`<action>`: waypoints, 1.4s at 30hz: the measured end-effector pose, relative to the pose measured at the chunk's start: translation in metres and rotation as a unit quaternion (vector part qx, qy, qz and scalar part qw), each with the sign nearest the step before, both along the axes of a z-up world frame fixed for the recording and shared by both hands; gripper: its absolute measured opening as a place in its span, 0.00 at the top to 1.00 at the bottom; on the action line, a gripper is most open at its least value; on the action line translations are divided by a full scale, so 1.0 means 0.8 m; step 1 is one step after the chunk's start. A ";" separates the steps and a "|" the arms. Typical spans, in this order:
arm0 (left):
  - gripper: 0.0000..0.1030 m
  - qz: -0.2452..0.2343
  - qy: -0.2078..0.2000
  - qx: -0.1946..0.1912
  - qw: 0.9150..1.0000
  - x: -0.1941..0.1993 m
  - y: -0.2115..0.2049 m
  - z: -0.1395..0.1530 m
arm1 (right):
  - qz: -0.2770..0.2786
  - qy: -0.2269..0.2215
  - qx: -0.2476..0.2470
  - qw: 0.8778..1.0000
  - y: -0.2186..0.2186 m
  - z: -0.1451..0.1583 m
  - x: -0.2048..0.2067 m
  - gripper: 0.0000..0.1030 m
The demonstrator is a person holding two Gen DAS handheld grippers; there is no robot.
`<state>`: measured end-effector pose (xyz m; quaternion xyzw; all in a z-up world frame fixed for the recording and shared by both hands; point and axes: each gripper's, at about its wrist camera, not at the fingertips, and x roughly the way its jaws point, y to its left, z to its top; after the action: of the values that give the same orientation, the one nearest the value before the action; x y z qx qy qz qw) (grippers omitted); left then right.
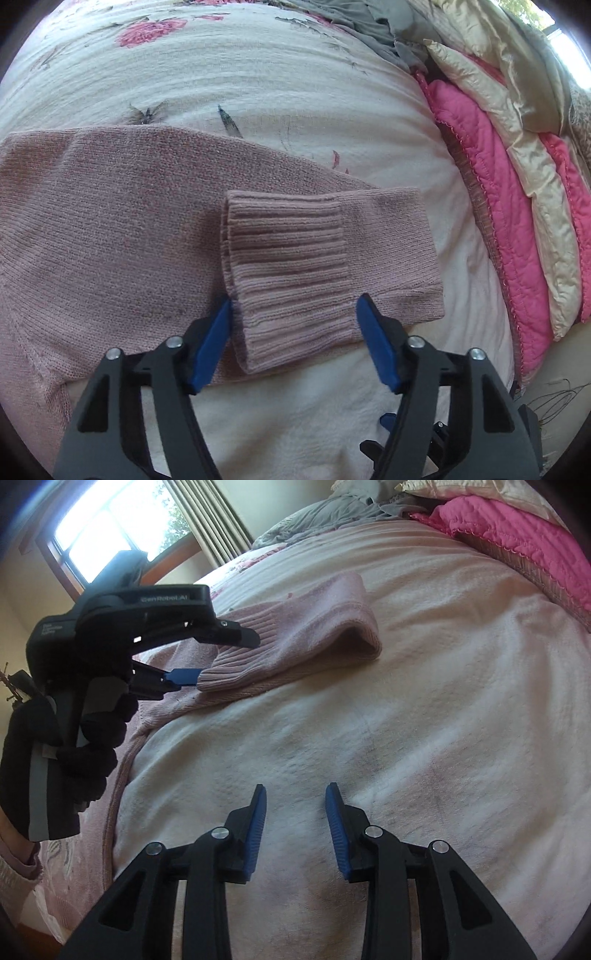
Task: Fold small clothes
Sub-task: 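Carry the gripped cuff across the sweater body toward the other sleeve, then lower the sleeve onto the sweater body and open the right tool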
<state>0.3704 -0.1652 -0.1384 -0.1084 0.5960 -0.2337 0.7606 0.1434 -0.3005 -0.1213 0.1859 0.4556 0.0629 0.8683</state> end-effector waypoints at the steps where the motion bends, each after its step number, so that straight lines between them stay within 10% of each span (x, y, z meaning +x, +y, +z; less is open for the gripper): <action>1: 0.61 0.003 0.000 -0.002 1.000 0.001 0.004 0.000 | -0.002 0.000 0.005 1.000 0.000 -0.001 0.000 0.65; 2: 0.81 0.009 0.001 -0.008 1.000 0.002 0.009 0.000 | -0.002 -0.001 0.010 1.000 -0.001 -0.002 0.001 0.64; 6: 0.90 0.029 -0.020 -0.041 0.999 -0.005 0.039 0.017 | -0.004 0.000 0.026 1.000 -0.005 -0.009 0.006 0.64; 23: 0.91 0.193 -0.111 0.003 0.975 -0.044 0.360 0.074 | 0.020 0.009 0.008 1.000 0.035 0.009 0.028 0.62; 42: 0.92 0.374 -0.110 0.056 0.919 -0.064 0.648 0.069 | 0.135 -0.003 -0.020 0.991 0.232 0.055 0.159 0.62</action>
<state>0.3191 0.3533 -0.0834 -0.2540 0.4365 0.0913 0.8582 0.2706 -0.1149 -0.0772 0.1049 0.4751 0.1707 0.8568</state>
